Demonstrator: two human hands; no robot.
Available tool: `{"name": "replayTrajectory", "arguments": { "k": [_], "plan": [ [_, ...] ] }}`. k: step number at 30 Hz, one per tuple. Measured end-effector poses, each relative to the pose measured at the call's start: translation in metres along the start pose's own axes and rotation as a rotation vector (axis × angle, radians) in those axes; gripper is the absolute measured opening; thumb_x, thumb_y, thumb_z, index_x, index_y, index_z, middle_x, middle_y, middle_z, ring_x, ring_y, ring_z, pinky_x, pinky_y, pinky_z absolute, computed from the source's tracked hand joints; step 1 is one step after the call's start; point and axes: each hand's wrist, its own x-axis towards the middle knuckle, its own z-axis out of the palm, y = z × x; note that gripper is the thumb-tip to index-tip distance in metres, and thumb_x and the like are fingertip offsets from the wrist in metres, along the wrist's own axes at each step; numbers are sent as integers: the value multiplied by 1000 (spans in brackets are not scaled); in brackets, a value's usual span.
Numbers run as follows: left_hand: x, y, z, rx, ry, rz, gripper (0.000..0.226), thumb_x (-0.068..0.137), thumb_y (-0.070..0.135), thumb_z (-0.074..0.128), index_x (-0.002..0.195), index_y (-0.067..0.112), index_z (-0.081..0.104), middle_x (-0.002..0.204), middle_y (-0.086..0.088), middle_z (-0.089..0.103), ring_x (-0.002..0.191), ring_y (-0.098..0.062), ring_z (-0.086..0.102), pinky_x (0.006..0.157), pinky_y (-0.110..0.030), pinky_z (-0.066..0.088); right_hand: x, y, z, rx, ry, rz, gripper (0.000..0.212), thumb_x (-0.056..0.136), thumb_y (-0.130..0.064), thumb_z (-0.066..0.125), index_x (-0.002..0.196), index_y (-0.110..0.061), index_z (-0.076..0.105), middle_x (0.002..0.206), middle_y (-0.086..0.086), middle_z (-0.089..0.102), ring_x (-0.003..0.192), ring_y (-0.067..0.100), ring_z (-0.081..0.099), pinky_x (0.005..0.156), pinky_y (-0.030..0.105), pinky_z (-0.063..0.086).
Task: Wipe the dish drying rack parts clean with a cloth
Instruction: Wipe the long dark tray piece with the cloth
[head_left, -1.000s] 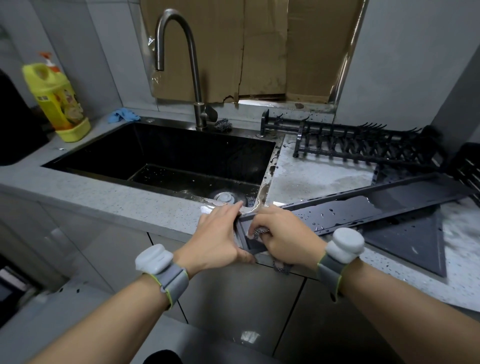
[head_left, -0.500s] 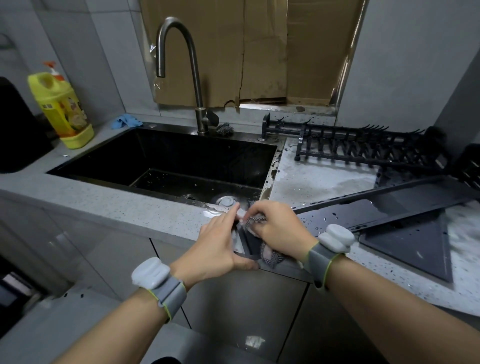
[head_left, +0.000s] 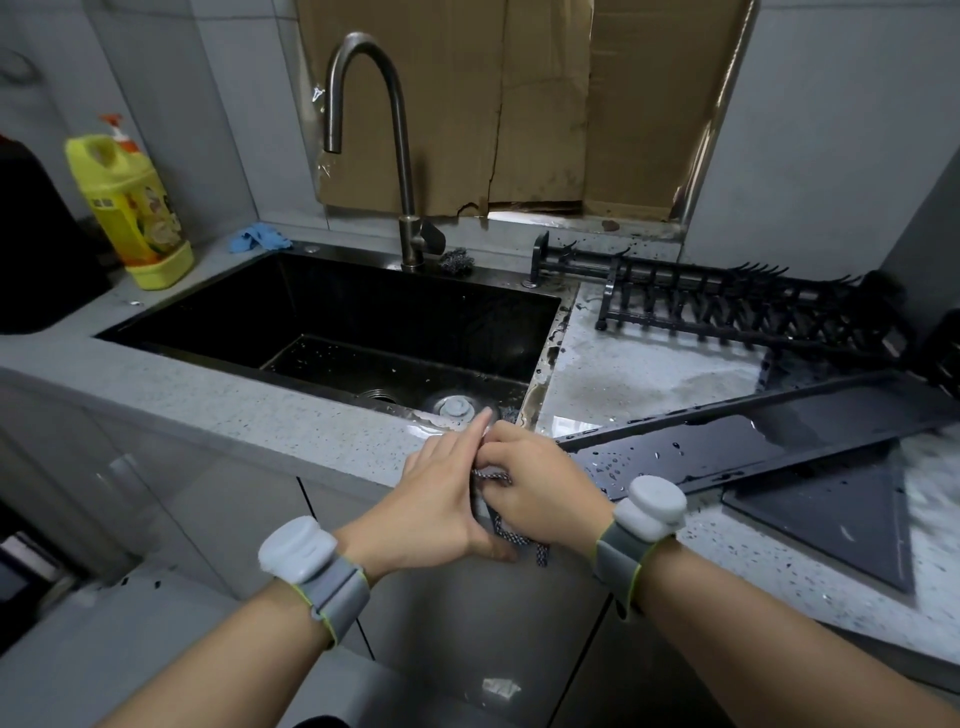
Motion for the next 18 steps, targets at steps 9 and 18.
{"name": "replayTrajectory", "arguments": {
  "k": [9,18],
  "plan": [
    [-2,6,0,37,28,48,140,58,55,88,159,27,-4,141,15,31,132,-5,24,116,-30,19,-2,-1,17,-152,109,35,16,86,-9,52,93,-8,66,106,0,54,97,22,43,76,27,31],
    [-1,10,1,93,8,15,136,62,58,84,159,24,-5,138,10,33,132,-11,24,115,-33,20,-10,11,9,-143,212,116,16,89,-14,58,103,-15,66,102,2,55,98,24,49,80,44,47]
  ]
}}
